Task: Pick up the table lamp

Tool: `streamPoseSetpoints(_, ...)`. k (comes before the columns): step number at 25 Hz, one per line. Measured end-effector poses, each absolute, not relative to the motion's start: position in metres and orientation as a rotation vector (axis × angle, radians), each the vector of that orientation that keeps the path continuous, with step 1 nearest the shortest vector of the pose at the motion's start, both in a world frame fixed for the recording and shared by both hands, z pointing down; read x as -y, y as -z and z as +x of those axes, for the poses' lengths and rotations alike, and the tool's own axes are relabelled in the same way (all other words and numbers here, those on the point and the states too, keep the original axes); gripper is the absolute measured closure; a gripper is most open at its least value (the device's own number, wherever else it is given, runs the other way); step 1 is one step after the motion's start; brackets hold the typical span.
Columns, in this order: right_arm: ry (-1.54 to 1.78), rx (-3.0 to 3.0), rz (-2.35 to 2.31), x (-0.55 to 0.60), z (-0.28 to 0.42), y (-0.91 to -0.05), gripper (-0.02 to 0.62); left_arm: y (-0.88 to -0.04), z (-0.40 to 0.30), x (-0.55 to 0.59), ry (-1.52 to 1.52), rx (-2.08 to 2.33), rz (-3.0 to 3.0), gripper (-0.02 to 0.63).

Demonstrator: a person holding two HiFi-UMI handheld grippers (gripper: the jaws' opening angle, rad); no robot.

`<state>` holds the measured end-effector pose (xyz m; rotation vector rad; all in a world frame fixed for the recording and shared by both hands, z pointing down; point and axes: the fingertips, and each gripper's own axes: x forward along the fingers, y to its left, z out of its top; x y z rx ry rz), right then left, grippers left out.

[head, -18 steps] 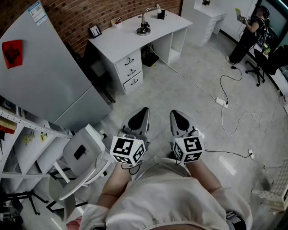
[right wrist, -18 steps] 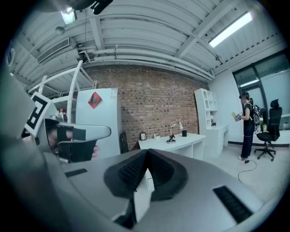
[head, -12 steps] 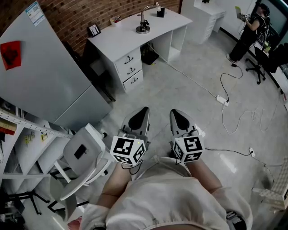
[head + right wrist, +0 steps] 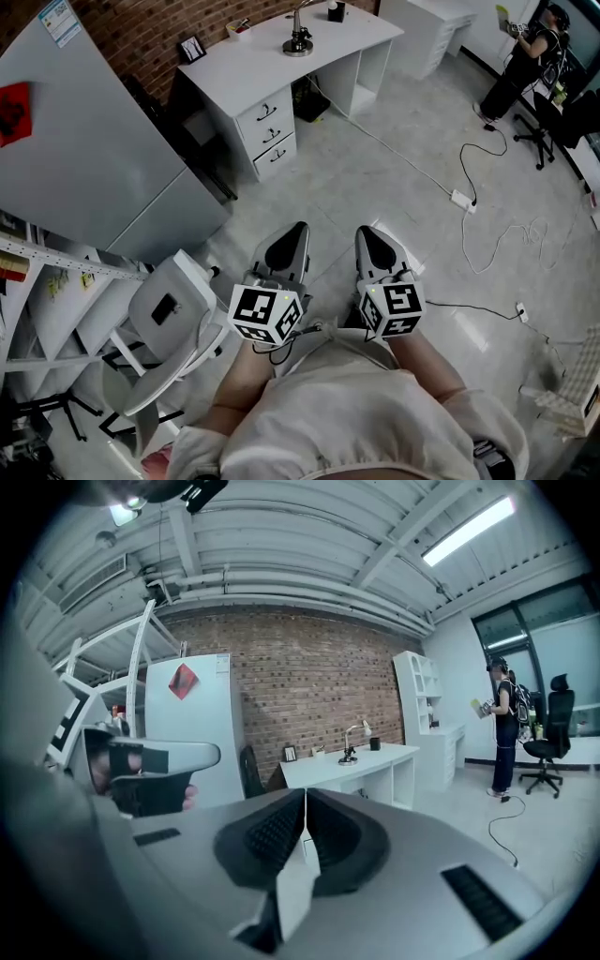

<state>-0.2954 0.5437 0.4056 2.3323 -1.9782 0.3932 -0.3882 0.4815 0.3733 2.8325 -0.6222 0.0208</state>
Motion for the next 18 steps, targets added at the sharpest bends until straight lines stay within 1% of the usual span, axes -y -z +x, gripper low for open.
streamPoseSetpoints(3,-0.417,1.984,2.302,-0.536,-0.282,-0.414,0.568,-0.385,-0.379,-0.475,-0.045,0.649,2.800,0.586)
streamPoseSetpoints(9,-0.436,2.058,2.278,-0.495,-0.234,-0.419,0.566,-0.392,-0.344,-0.436,-0.053,0.763,2.762,0.586)
streamPoseSetpoints(14,-0.442,2.119,2.253,-0.453,-0.175,-0.415,0.566,-0.395,-0.293,-0.397,-0.066,0.856,2.733,0.586)
streamPoseSetpoints(18,-0.433,2.111,2.222,-0.426,-0.113,-0.411,0.566,-0.392,-0.236,-0.376,-0.064,0.872,2.721,0.586)
